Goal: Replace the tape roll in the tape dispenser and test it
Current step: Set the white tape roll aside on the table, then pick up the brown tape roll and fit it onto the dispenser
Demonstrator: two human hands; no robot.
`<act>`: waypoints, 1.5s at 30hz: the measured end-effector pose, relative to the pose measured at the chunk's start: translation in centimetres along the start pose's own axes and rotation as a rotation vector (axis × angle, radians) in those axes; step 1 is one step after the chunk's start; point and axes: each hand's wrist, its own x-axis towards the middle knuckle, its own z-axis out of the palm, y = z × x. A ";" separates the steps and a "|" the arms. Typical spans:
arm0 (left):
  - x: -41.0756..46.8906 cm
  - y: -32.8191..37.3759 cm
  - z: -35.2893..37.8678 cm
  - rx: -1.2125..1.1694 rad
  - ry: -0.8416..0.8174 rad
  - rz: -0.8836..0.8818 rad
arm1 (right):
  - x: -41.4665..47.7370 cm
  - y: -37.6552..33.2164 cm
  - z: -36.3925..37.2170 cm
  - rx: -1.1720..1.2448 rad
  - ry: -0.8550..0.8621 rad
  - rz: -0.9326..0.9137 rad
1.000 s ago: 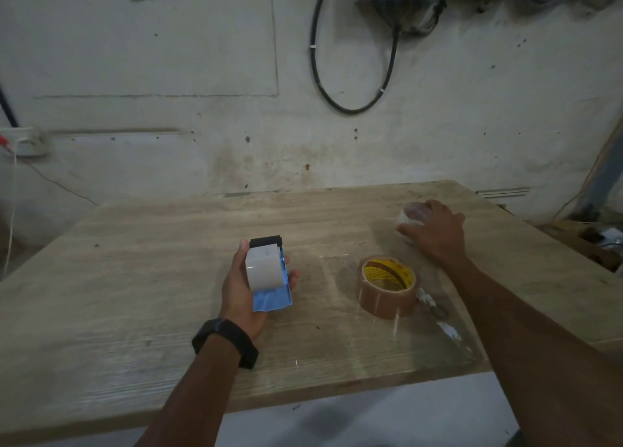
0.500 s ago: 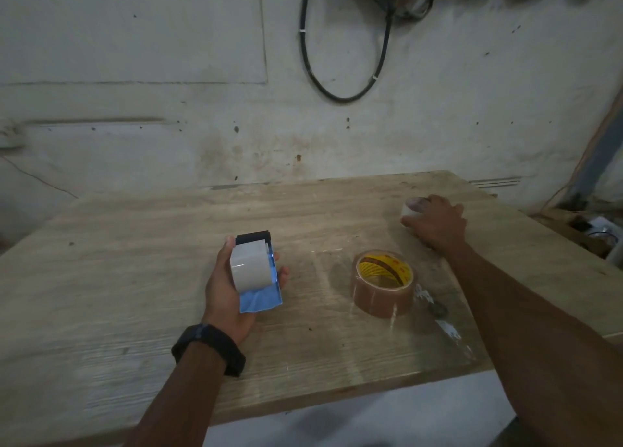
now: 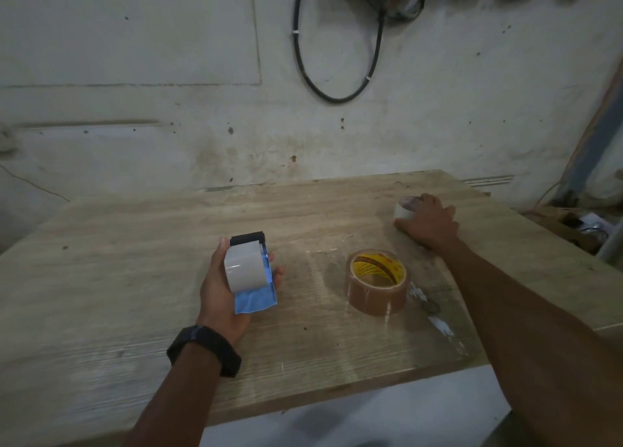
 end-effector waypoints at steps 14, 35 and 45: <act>0.1 -0.1 -0.3 0.022 0.018 0.038 | -7.6 -6.3 -6.5 0.192 -0.106 -0.466; -1.0 0.0 0.0 -0.079 -0.008 0.016 | -19.6 -4.2 -4.4 0.019 -0.146 -0.351; -1.4 0.0 0.2 -0.040 0.017 0.041 | -20.5 -5.3 -2.7 -0.131 -0.030 -0.357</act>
